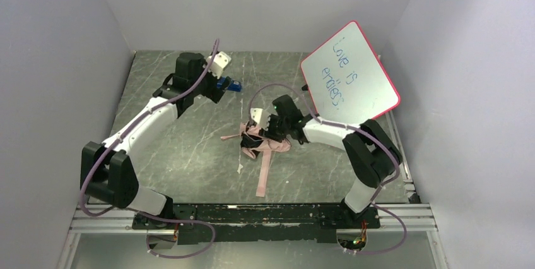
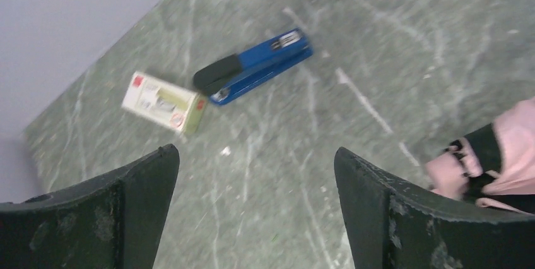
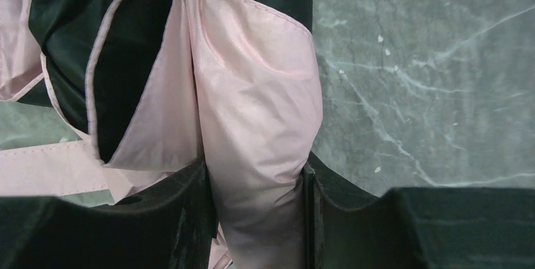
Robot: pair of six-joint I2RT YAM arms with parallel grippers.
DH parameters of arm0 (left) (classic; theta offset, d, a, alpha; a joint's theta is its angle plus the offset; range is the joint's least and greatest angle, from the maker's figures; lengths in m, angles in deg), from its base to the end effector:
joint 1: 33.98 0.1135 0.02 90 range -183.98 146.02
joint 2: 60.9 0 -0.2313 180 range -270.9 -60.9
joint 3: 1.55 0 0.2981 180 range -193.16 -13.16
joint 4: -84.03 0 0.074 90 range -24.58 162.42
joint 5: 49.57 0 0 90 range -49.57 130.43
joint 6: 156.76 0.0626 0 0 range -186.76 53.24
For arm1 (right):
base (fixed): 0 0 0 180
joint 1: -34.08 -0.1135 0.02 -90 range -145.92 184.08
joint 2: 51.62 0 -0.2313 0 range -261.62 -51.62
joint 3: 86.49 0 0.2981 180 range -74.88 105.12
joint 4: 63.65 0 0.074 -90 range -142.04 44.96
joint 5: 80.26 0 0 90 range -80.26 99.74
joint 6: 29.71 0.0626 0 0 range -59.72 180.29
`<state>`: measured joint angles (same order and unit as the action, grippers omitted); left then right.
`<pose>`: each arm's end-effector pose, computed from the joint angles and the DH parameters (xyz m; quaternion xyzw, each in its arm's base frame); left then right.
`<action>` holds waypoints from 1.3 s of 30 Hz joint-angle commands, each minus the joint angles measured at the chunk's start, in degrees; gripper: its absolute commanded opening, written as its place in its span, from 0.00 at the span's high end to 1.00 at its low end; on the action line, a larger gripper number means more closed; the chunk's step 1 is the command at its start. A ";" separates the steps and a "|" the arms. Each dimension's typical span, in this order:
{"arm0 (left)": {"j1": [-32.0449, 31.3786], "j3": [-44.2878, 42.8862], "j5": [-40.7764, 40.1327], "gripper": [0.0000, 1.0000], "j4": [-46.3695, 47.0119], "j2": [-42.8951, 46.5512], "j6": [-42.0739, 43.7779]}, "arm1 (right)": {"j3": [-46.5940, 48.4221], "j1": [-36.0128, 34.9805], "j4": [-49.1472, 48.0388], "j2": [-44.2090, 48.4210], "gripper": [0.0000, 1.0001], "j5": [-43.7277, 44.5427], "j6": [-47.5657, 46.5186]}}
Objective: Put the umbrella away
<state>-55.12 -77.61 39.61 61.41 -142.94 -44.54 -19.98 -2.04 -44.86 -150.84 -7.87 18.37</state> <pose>0.3775 -0.1450 0.2461 0.3142 0.8004 0.0110 0.5104 0.3048 0.2458 0.0761 -0.6266 0.6931 0.1278 0.3327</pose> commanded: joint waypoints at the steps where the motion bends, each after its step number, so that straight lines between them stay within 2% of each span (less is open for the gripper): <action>1: -0.25 -6.88 17.21 0.07 -8.96 -4.90 -1.11 | -10.20 -6.47 -5.72 -2.40 0.89 19.46 0.03; 4: -1.36 -13.04 23.92 0.10 -14.32 -9.78 1.83 | -14.99 -10.51 -9.96 -1.24 0.89 27.07 0.40; 9: -4.40 -17.82 27.19 0.15 -20.21 -16.26 7.66 | -21.56 -17.72 -18.94 0.15 0.89 39.22 0.85; 15: -6.73 -21.03 31.61 0.14 -25.25 -21.54 13.51 | -25.96 -25.70 -27.69 -2.69 0.89 50.34 -1.45; 20: -10.24 -24.22 32.33 0.13 -30.20 -25.16 19.03 | -28.10 -30.00 -34.33 -5.43 0.90 54.37 -3.53; 27: -13.20 -29.81 37.44 0.15 -39.64 -29.38 26.06 | -30.28 -35.23 -45.52 -10.13 0.89 62.31 -9.48; 32: -13.83 -27.15 35.35 0.14 -38.40 -30.40 27.70 | -32.40 -37.61 -55.34 -13.01 0.89 64.89 -14.02; 39: -14.07 -27.60 38.45 0.13 -42.32 -32.89 30.23 | -33.73 -38.82 -59.33 -15.72 0.89 66.29 -14.85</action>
<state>-68.92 -104.91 73.90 22.96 -174.11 -17.68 -50.34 -40.64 -110.76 -162.51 58.58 2.44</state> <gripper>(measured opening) 0.865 0.409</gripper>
